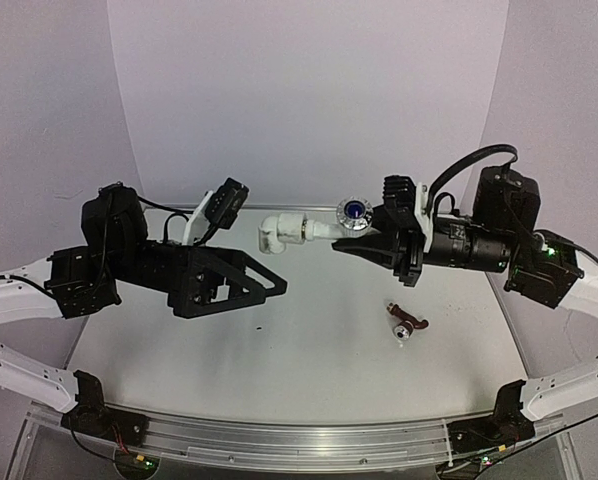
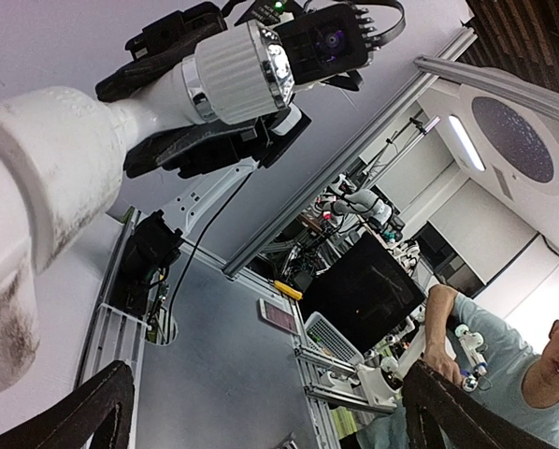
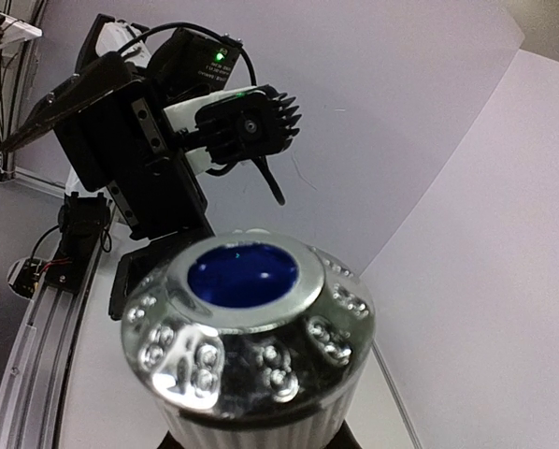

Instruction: Install the water faucets

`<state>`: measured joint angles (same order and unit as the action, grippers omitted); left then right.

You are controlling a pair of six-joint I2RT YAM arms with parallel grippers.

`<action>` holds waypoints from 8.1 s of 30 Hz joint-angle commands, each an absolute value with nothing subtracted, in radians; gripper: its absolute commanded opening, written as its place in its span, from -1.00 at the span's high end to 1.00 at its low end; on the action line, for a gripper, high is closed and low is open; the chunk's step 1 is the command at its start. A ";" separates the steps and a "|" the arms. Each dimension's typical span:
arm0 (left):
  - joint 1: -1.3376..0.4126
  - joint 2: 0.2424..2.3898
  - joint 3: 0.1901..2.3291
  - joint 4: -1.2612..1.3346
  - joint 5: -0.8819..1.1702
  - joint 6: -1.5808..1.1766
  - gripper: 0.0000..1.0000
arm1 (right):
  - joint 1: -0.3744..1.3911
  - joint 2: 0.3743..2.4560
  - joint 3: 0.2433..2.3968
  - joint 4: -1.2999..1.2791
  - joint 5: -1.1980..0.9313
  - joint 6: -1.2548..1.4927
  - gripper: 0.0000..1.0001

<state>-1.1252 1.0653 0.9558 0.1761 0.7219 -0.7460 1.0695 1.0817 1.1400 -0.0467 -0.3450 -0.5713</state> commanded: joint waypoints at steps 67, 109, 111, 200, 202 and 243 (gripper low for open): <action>-1.102 1.148 0.968 0.292 0.586 -0.927 -0.99 | 1.074 0.995 1.086 -0.034 -0.466 -1.357 1.00; -1.095 1.098 0.976 0.326 0.635 -0.796 -0.43 | 1.092 0.986 1.077 -0.090 -0.492 -0.834 1.00; -1.096 1.096 0.978 0.329 0.649 -0.795 -0.43 | 1.094 0.993 1.081 -0.095 -0.477 -0.802 1.00; -1.120 1.113 1.056 0.083 0.658 -0.655 -0.63 | 1.093 1.074 1.213 -0.071 -0.439 -0.620 1.00; -1.120 1.112 1.055 0.084 0.664 -0.655 -0.65 | 1.092 1.078 1.206 -0.035 -0.394 -0.581 1.00; -1.118 1.044 0.988 0.046 0.456 -0.646 -0.72 | 1.092 1.041 1.209 0.159 -0.488 -0.249 1.00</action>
<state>-1.1252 1.0786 1.0241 0.1047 0.5861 -0.6533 1.0813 1.0847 1.1549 -0.0559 -0.3866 -0.3092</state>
